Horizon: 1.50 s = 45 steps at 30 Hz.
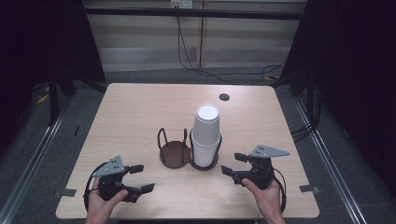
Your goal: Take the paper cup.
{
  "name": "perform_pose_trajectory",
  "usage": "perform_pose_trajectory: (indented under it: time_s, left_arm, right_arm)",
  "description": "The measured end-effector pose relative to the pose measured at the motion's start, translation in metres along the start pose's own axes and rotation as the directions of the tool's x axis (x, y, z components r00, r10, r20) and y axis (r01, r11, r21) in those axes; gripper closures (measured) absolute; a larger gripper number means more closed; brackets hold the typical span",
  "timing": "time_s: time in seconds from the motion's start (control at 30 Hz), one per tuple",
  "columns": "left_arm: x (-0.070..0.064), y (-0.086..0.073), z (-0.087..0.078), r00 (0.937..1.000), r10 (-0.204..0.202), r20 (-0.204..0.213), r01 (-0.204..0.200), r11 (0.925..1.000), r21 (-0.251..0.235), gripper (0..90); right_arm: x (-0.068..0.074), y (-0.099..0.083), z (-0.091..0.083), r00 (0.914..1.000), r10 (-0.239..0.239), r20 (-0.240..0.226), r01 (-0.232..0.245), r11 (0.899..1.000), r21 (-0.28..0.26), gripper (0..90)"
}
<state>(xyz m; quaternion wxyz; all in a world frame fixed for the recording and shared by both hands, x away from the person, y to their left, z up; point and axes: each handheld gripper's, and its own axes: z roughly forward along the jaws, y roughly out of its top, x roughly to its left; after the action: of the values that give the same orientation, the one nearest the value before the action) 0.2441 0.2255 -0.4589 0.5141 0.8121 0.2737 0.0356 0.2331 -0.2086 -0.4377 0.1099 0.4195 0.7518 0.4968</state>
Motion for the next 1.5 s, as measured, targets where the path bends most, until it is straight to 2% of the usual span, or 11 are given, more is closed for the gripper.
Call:
perform_pose_trajectory:
  time_s: [0.2,0.33,0.47,0.53,0.7,0.8,0.87,0.97,1.03,1.2,1.5]
  left_arm:
    - [-0.002,-0.002,-0.004,1.0000,0.008,-0.001,-0.008,1.0000,0.005,16.1]
    - [-0.002,-0.002,-0.004,1.0000,0.008,0.003,-0.008,0.9999,0.008,16.3]
    - [-0.001,-0.002,-0.004,1.0000,0.004,-0.004,-0.004,1.0000,0.008,16.3]
    - [-0.001,-0.002,-0.004,1.0000,0.002,0.001,-0.002,0.9999,0.011,16.3]
    - [-0.001,-0.003,-0.003,1.0000,0.002,0.009,-0.002,0.9997,0.023,16.3]
    - [-0.001,-0.003,-0.003,1.0000,0.006,0.008,-0.006,0.9998,0.017,16.3]
    - [-0.001,-0.002,-0.006,1.0000,0.003,0.009,-0.003,1.0000,-0.007,16.4]
    - [-0.001,-0.002,-0.009,1.0000,0.005,-0.003,-0.005,0.9998,-0.020,17.0]
    - [0.001,-0.004,-0.007,1.0000,-0.007,0.000,0.007,0.9999,-0.010,17.0]
    - [-0.002,-0.003,-0.006,1.0000,0.000,0.005,0.000,1.0000,-0.006,16.9]
    - [-0.001,-0.003,-0.004,0.9999,0.004,0.011,-0.004,1.0000,0.007,17.0]
  right_arm:
    - [0.005,0.009,-0.002,0.9973,-0.001,-0.074,0.001,1.000,-0.004,26.4]
    - [0.008,0.017,-0.006,0.9956,0.007,-0.093,-0.005,1.000,0.013,27.1]
    - [0.008,0.023,-0.010,0.9962,0.016,-0.085,-0.016,1.000,0.008,27.2]
    - [0.009,0.030,-0.011,0.9963,-0.008,-0.085,0.008,1.000,0.009,27.2]
    - [0.012,0.047,-0.011,0.9928,-0.041,-0.112,0.039,0.999,-0.019,27.0]
    - [0.009,0.055,-0.009,0.9890,-0.038,-0.143,0.038,0.999,-0.007,21.8]
    - [0.005,0.061,-0.011,0.9866,-0.027,-0.161,0.026,1.000,-0.008,20.0]
    - [0.002,0.069,-0.012,0.9877,-0.035,-0.152,0.038,0.999,0.015,17.9]
    - [0.003,0.073,-0.013,0.9868,-0.045,-0.156,0.047,0.999,0.009,17.9]
    - [0.005,0.087,-0.012,0.9861,-0.062,-0.154,0.062,0.998,-0.006,17.6]
    - [0.006,0.113,-0.010,0.9876,-0.099,-0.122,0.099,0.995,-0.005,15.7]
